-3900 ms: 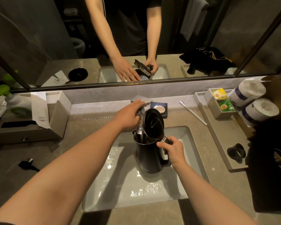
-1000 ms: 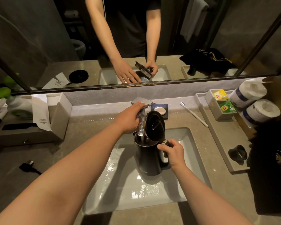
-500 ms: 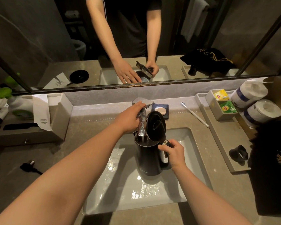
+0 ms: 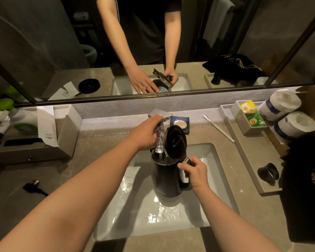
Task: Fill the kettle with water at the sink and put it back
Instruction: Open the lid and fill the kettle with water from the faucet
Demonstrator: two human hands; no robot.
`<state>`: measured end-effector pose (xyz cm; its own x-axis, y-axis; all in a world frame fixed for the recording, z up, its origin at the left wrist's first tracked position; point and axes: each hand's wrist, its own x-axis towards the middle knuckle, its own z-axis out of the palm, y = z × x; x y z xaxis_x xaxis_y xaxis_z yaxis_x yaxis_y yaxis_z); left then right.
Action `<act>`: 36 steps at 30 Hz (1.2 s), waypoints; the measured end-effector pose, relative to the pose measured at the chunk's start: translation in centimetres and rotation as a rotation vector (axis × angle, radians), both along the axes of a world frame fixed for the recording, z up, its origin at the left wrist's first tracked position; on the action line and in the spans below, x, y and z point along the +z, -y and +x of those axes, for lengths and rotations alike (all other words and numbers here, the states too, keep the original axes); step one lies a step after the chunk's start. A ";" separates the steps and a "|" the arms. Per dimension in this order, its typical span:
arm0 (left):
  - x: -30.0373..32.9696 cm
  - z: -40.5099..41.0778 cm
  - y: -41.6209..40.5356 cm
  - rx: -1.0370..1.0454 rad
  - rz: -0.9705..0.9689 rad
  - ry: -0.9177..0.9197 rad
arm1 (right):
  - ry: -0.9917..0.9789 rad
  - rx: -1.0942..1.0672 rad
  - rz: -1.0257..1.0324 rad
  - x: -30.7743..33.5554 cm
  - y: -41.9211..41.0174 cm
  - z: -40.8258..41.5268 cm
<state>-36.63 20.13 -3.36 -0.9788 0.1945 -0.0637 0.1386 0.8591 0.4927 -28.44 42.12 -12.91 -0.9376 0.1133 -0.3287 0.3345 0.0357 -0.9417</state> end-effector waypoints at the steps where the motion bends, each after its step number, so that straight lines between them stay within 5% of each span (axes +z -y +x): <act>1: 0.0 0.0 0.0 0.000 0.000 0.002 | -0.001 -0.002 -0.003 0.0 0.0 0.0; 36: -0.9 -0.2 0.3 0.003 0.010 0.006 | 0.003 -0.013 -0.051 -0.1 0.1 -0.2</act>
<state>-36.87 19.83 -4.24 -0.9791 0.1918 -0.0680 0.1325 0.8546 0.5021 -28.63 42.01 -13.00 -0.9352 0.1083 -0.3371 0.3373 -0.0162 -0.9412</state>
